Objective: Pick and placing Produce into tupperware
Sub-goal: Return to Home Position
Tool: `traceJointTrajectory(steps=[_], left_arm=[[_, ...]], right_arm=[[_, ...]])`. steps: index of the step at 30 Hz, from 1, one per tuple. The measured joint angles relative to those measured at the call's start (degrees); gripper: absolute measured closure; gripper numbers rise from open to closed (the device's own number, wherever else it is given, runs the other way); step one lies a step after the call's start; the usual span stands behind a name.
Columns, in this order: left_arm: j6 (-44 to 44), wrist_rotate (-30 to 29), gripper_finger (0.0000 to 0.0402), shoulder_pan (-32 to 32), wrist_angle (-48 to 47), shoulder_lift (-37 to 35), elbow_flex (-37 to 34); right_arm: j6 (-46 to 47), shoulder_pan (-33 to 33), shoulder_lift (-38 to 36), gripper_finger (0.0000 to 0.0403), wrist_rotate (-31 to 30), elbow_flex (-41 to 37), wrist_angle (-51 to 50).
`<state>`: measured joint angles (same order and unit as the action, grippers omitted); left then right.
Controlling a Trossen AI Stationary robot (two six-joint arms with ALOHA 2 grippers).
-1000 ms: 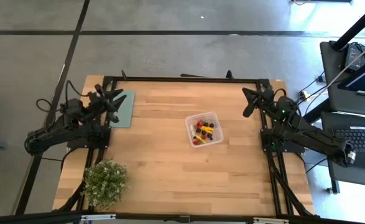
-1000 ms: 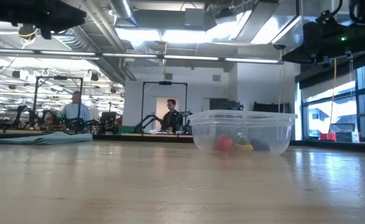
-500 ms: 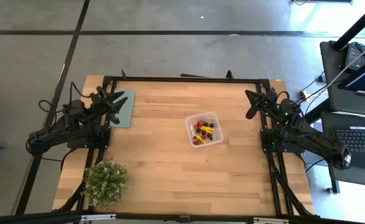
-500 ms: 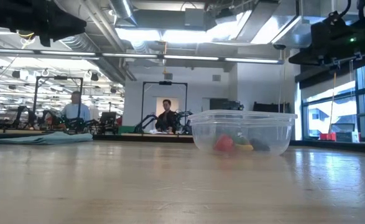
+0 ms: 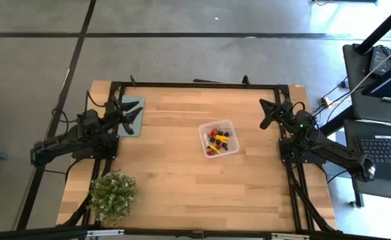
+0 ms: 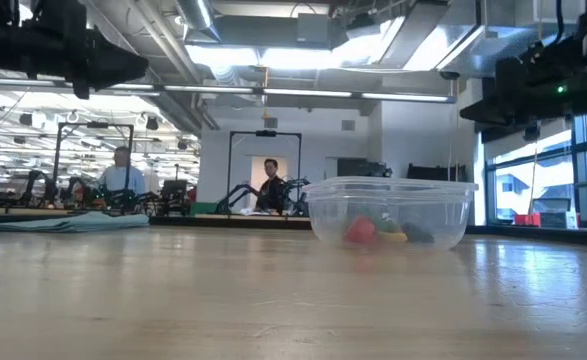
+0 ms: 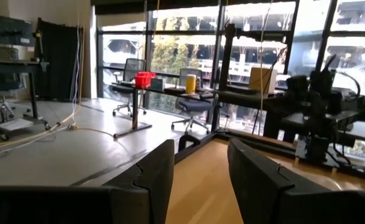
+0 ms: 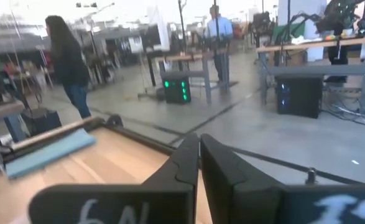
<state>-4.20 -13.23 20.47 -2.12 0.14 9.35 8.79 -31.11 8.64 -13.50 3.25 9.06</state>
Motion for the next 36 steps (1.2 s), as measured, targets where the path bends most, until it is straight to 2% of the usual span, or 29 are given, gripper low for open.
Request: traceJointTrajectory(steps=[3, 10, 15, 21, 36], left_arm=[[-0.35, 0.0, 0.0259, 0.0, 2.64, 0.02, -2.11], [-2.01, 0.0, 0.0259, 0.0, 3.5, 0.0, -5.92], [-3.19, -0.86, 0.0259, 0.01, 3.53, 0.0, -7.93], [-2.9, -2.45, 0.0259, 0.0, 3.73, 0.0, -8.4], [-2.74, -2.41, 0.0259, 0.0, 3.77, 0.0, -8.4]], right_arm=[[1.15, 0.02, -0.22, 0.0382, -0.04, -2.89, 4.57], [1.23, 0.0, -0.22, 0.0382, -0.02, -2.81, 3.67], [2.33, 0.01, -0.19, 0.0382, -0.02, -2.8, -1.11], [1.79, 0.0, -0.18, 0.0382, -0.03, -2.78, -6.14], [-0.49, 0.0, 0.22, 0.0382, 0.0, -2.75, -6.16]])
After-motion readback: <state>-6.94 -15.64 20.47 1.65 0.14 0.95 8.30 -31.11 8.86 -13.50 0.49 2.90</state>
